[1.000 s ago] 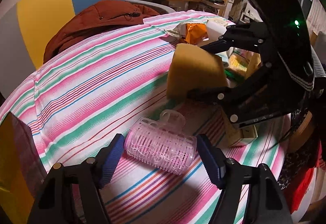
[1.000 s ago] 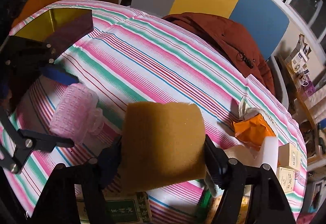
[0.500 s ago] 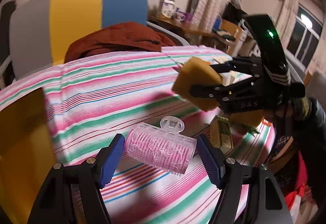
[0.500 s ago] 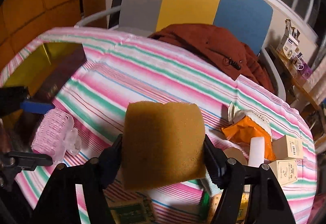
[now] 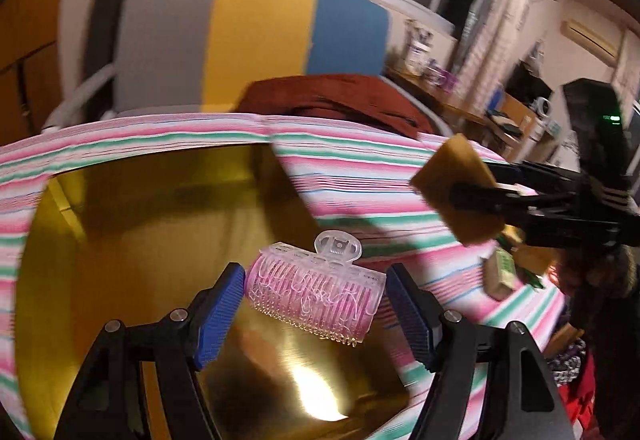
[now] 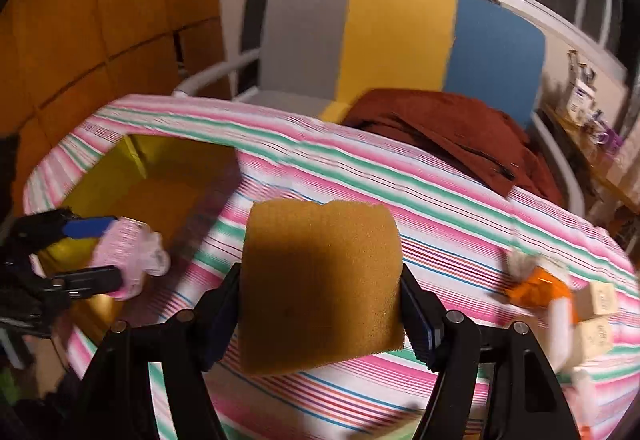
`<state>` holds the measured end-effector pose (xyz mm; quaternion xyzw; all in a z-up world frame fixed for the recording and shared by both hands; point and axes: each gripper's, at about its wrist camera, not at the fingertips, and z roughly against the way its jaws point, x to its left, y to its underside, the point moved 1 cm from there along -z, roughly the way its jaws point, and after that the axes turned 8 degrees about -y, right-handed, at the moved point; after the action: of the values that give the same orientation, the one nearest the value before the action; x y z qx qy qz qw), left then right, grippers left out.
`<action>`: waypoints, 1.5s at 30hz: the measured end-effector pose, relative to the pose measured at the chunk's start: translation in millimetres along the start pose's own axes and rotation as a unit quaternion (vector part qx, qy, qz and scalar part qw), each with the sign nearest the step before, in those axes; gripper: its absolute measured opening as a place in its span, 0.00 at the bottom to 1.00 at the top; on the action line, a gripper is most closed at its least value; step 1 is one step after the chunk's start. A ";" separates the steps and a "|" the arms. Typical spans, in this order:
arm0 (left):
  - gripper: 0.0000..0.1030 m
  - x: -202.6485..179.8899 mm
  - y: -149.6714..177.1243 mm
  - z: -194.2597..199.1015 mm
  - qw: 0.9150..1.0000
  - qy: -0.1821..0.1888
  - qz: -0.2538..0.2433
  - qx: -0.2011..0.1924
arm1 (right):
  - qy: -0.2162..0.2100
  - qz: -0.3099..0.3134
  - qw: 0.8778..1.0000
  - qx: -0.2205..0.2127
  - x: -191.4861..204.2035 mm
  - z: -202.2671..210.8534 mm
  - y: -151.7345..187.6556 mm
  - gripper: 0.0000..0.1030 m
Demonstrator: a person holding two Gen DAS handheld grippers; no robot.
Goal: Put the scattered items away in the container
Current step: 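Carry roller and sponge over the gold tray and open both tools, then move both tools back toward the remaining items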
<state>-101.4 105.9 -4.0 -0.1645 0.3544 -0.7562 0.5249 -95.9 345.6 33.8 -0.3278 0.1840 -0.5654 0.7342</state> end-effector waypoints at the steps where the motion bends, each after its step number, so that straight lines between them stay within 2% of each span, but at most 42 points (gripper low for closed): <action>1: 0.72 12.2 0.4 2.5 1.000 -0.013 0.006 -0.001 | -0.012 -0.001 1.000 -0.005 12.6 -3.7 -4.7 0.70; 7: 0.72 80.8 -7.0 -3.7 0.996 -0.071 0.048 0.013 | -0.063 -0.012 0.998 -0.020 75.4 -35.3 -34.3 0.70; 10: 0.72 108.3 -13.2 -13.9 0.994 -0.077 0.066 0.035 | -0.088 -0.024 0.996 -0.010 101.1 -60.4 -49.4 0.70; 14: 0.72 129.6 -20.1 -29.2 0.993 -0.088 0.065 0.051 | -0.088 -0.029 0.996 0.017 131.2 -100.9 -65.6 0.70; 24: 0.72 164.0 -41.0 -69.0 0.988 -0.076 0.102 0.086 | -0.061 -0.076 0.992 0.079 139.2 -173.2 -83.7 0.70; 27: 0.72 169.0 -44.7 -77.6 0.987 -0.075 0.112 0.089 | -0.082 -0.102 0.988 0.085 133.9 -185.6 -84.6 0.73; 31: 0.73 172.7 -48.2 -80.4 0.985 -0.086 0.123 0.080 | -0.130 -0.149 0.977 0.075 124.1 -188.9 -85.6 0.79; 35: 0.77 171.9 -50.2 -79.6 0.987 -0.072 0.130 0.068 | -0.143 -0.159 0.976 0.052 122.3 -180.8 -86.7 0.85; 41: 0.78 175.7 -48.6 -58.7 0.986 -0.070 0.147 0.036 | -0.133 -0.132 0.982 0.016 126.5 -145.6 -80.6 0.86; 45: 0.78 163.3 -43.5 -40.1 0.988 -0.082 0.129 0.021 | -0.127 -0.125 0.984 -0.012 120.8 -114.1 -64.4 0.86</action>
<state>-220.2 -19.6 -21.1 -0.1679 0.3127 -0.6731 0.6489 -179.3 190.2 8.5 -0.4260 0.0534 -0.6041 0.6714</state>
